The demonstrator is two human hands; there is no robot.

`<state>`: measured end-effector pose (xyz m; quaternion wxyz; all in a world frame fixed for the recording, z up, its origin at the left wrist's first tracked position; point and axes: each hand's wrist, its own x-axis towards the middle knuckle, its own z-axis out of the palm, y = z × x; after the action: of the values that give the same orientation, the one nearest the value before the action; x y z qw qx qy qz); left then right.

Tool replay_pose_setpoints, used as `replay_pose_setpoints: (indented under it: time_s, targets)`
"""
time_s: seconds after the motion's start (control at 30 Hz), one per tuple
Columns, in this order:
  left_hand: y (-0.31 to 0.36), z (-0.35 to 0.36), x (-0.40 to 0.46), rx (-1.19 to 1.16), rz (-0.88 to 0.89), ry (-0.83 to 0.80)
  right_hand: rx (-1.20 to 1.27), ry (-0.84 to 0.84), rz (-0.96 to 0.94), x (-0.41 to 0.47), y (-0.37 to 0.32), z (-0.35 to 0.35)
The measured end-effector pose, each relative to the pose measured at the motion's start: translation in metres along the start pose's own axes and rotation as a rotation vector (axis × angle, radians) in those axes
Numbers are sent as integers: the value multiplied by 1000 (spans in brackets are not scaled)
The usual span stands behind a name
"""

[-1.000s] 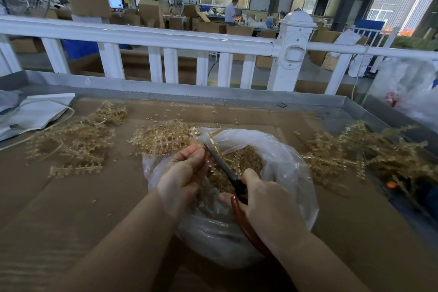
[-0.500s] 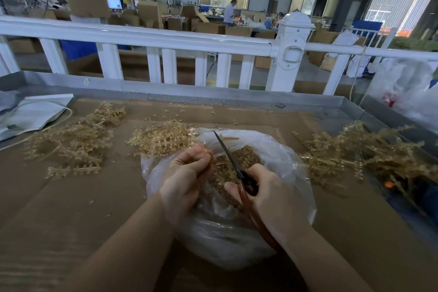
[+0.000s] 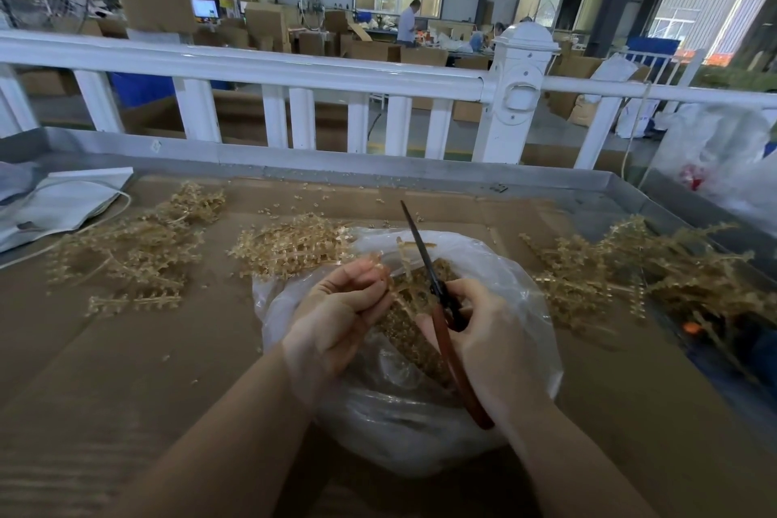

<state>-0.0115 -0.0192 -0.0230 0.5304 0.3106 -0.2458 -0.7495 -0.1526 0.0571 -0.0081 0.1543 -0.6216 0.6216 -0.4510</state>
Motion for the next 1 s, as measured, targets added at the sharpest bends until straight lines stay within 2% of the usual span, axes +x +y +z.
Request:
replay_pose_setpoints:
  time_s: [0.37,0.67,0.83,1.0]
  targets:
    - [-3,-3,-2,-8,-69,-36,64,54,1,2,5,3]
    - [-7,-1,-6,63,39,38,-19,80,-68,-3,10,10]
    - [-5,-3,-4,29,23,64,-50,78,-70,-4,11,9]
    - [-4,-3,-4,-122,11,50,-23,63,2,-4,8,2]
